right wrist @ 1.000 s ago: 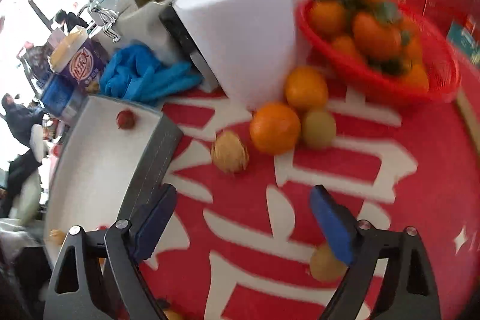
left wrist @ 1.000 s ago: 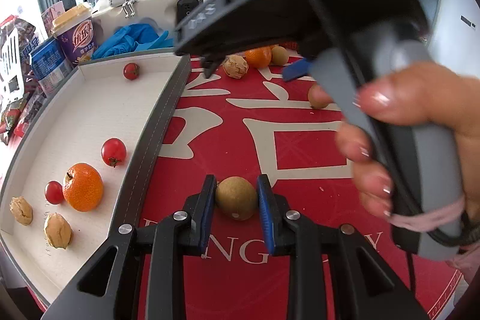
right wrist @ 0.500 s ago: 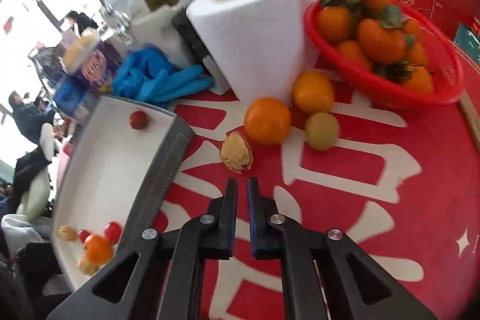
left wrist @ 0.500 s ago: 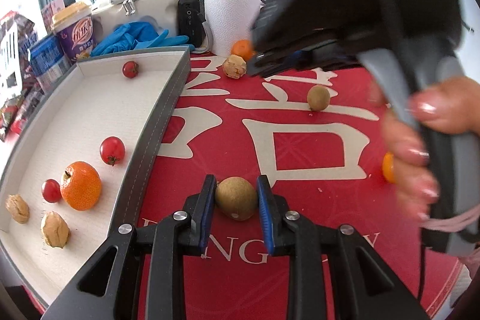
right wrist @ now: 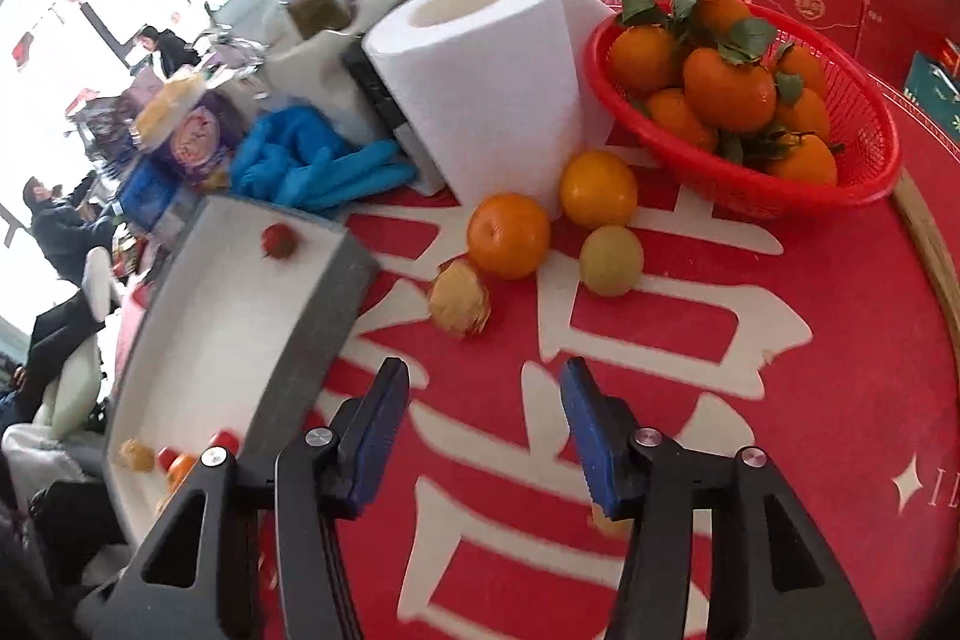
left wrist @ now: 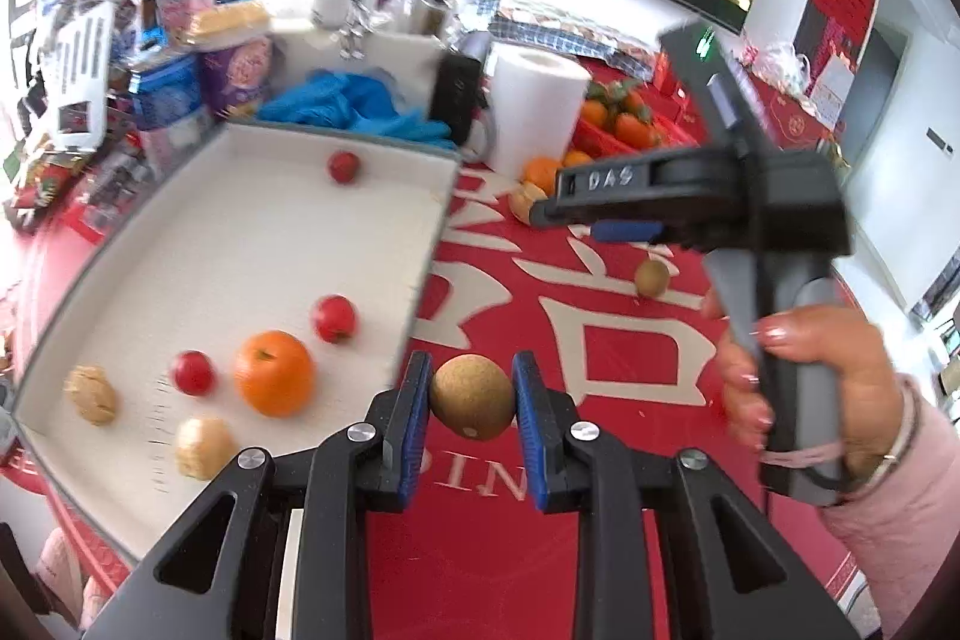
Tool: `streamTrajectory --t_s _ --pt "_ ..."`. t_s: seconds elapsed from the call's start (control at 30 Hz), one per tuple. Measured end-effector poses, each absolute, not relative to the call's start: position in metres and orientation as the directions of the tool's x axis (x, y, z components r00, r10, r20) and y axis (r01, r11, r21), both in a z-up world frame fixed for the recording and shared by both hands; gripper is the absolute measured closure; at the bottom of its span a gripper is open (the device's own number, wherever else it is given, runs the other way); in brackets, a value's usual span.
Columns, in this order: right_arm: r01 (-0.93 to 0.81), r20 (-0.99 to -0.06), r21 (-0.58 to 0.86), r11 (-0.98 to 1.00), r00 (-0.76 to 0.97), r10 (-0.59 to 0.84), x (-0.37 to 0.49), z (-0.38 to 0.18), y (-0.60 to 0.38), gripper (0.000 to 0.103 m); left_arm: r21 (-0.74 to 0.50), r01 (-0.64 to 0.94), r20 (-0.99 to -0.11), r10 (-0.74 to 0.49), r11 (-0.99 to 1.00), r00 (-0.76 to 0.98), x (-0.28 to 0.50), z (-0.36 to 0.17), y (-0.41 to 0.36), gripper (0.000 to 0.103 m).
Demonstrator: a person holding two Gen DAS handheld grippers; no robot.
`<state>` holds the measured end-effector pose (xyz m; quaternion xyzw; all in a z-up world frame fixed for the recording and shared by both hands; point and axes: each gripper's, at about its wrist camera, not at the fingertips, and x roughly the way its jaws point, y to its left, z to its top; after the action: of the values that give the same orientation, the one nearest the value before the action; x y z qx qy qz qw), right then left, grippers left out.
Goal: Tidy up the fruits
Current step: 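Lift the kiwi with the left gripper while the right grasps a tan walnut, then carry the kiwi into the white tray and open the left gripper while the right releases the walnut there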
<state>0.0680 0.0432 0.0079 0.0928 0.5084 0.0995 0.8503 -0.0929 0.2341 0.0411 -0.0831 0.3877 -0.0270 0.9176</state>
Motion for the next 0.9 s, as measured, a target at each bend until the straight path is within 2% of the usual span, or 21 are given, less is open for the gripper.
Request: streamTrajectory --t_s 0.1,0.23,0.27,0.3,0.37,0.47,0.67,0.9 --pt "-0.051 -0.848 0.276 0.96 0.458 0.269 0.079 0.0 0.05 0.049 -0.183 -0.041 -0.703 -0.102 0.982 0.704 -0.096 0.048 0.251 0.073" --pt "-0.045 -0.85 0.228 0.973 0.479 0.221 0.089 0.002 0.061 0.051 -0.167 -0.086 -0.689 -0.054 0.982 0.723 -0.097 0.059 0.275 0.073" --pt "-0.039 -0.85 0.218 0.975 0.483 0.209 0.09 0.002 0.064 0.069 -0.158 -0.098 -0.686 -0.038 0.983 0.727 -0.096 0.062 0.281 0.073" --pt "-0.04 -0.854 0.201 0.979 0.483 0.195 0.091 0.002 0.067 0.082 -0.152 -0.108 -0.684 -0.026 0.983 0.729 -0.097 0.064 0.285 0.073" --pt "-0.048 -0.855 0.194 0.98 0.481 0.193 0.089 0.0 0.07 0.082 -0.141 -0.122 -0.675 -0.005 0.983 0.737 -0.097 0.068 0.297 0.073" --pt "-0.045 -0.841 0.27 0.962 0.475 0.258 0.083 0.003 0.061 0.082 -0.119 -0.146 -0.664 0.031 0.982 0.747 -0.095 0.076 0.316 0.073" --pt "-0.095 -0.807 0.339 0.936 0.483 0.341 0.066 0.035 0.057 0.082 -0.083 -0.192 -0.645 0.094 0.978 0.758 -0.085 0.089 0.342 0.073" --pt "-0.223 -0.776 0.368 0.903 0.462 0.43 0.059 0.064 0.111 0.082 -0.086 -0.215 -0.641 0.112 0.973 0.76 -0.08 0.093 0.358 0.073"
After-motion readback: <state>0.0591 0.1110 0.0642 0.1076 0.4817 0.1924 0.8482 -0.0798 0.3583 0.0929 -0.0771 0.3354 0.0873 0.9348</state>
